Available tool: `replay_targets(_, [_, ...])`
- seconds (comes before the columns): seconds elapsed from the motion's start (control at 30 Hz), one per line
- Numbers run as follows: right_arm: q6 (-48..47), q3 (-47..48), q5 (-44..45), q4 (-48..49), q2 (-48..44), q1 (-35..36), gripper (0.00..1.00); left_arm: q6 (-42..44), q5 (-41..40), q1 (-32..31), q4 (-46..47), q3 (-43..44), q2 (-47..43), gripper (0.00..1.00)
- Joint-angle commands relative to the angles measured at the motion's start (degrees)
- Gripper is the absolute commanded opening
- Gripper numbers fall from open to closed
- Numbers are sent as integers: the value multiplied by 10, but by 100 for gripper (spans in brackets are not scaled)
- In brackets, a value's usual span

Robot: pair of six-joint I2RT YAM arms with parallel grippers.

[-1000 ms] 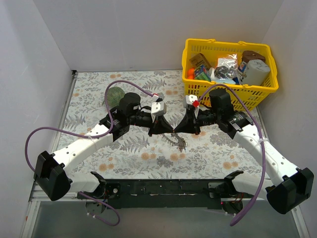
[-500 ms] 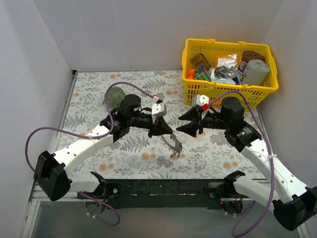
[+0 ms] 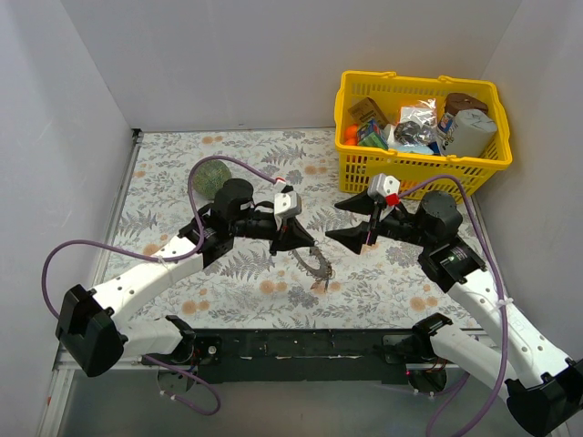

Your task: Put the keys on the keyring

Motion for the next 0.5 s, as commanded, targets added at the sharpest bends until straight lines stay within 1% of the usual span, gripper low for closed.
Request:
replay_targets(0.0, [11, 2, 3, 40, -6, -1, 77, -5, -10, -2, 39, -1, -27, 0])
replay_targets(0.23, [10, -1, -7, 43, -5, -1, 77, -11, -17, -2, 48, -5, -7, 0])
replay_targets(0.43, [9, -1, -10, 40, -7, -1, 78, -43, -56, -2, 89, 1, 39, 0])
replay_targets(0.47, [9, -1, -10, 39, -9, -1, 77, -47, -62, -2, 91, 9, 59, 0])
